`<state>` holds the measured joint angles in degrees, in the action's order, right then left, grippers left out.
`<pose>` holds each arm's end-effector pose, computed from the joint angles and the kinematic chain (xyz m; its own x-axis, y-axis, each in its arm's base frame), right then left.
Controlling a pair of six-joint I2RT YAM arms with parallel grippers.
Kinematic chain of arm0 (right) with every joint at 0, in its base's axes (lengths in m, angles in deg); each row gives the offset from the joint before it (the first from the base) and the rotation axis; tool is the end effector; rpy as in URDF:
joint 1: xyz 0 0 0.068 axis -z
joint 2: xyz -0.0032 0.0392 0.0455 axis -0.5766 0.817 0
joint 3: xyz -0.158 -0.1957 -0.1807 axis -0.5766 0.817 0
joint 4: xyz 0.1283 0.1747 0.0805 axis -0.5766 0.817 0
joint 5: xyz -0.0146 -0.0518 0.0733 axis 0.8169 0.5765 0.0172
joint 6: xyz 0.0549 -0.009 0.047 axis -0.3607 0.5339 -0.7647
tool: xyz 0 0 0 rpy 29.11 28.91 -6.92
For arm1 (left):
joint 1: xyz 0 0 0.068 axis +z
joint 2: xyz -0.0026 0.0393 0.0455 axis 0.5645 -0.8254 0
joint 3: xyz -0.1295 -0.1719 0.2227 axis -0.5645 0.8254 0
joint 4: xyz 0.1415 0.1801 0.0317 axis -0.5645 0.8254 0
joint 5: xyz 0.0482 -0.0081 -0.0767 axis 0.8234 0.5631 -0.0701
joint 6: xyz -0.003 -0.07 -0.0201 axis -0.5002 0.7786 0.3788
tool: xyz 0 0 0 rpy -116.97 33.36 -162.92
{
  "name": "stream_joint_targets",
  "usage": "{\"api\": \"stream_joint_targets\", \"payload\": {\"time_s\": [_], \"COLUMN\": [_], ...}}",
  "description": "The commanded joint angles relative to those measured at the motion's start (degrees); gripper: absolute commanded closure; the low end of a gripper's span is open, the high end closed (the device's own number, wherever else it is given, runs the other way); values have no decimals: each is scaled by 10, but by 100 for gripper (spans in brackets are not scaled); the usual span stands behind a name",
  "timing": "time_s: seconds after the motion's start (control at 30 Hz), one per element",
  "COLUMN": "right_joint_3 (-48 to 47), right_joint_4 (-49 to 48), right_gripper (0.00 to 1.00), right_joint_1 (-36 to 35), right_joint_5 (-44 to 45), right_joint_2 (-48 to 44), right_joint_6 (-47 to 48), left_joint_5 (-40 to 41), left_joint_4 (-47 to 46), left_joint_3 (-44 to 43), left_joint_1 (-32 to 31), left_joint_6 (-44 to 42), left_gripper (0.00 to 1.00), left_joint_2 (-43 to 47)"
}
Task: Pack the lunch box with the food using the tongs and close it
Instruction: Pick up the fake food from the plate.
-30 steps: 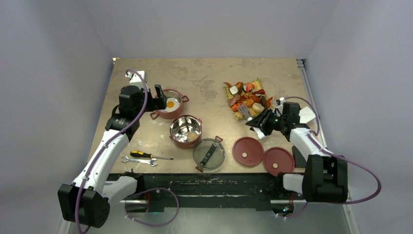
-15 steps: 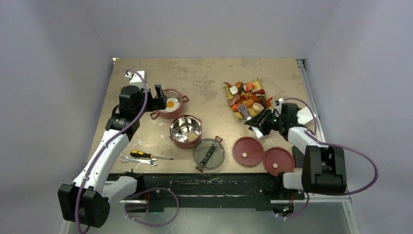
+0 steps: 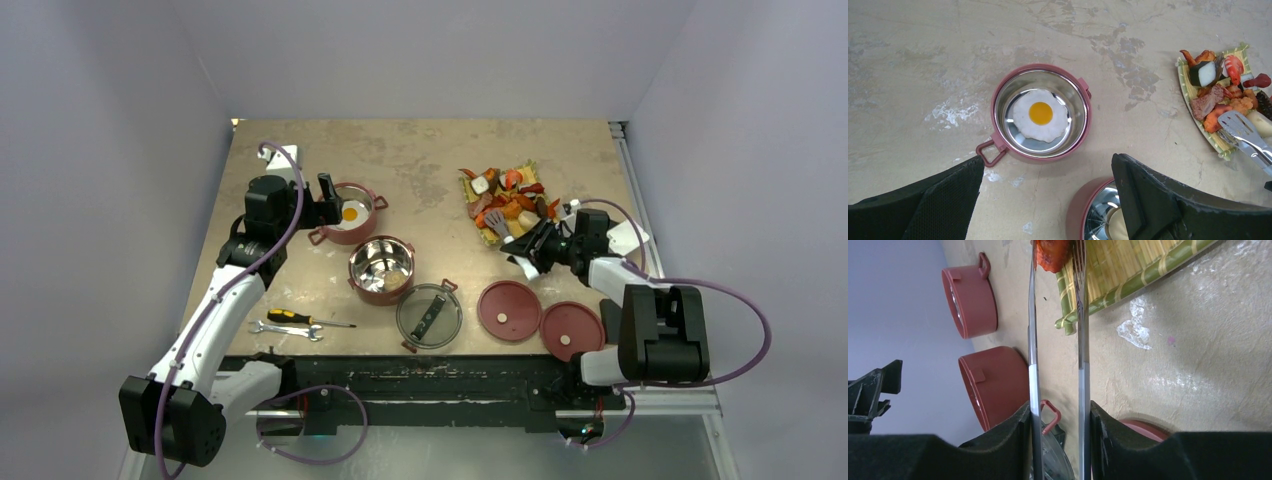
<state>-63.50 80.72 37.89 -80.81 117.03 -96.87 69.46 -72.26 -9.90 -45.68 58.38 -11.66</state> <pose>0.2448 0.0280 0.2115 -0.7889 0.5894 -0.1739 0.1974 0.5110 0.8366 0.2044 -0.0390 0.3441 -0.4239 -0.2231 -0.8778 0.0422 0.9633 -0.2651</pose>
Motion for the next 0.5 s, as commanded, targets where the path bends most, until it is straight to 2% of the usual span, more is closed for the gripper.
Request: {"api": "stream_joint_targets", "payload": {"time_s": [0.0, 0.23, 0.47], "right_joint_3": [-17, -15, -11], "right_joint_4": [-42, -65, -82], "right_gripper": [60, 67, 65], "right_joint_1": [1, 1, 0], "right_joint_5": [-23, -33, -35], "right_joint_2": [-4, -2, 14], "right_joint_6": [-11, -25, -24], "left_joint_5": [5, 7, 7], "left_joint_4": [-21, -21, -21], "left_joint_3": [0, 0, 0], "left_joint_1": [3, 3, 3], "left_joint_6": [6, 6, 6], "left_gripper": [1, 1, 1], "left_joint_2": [-1, -1, -1]}}
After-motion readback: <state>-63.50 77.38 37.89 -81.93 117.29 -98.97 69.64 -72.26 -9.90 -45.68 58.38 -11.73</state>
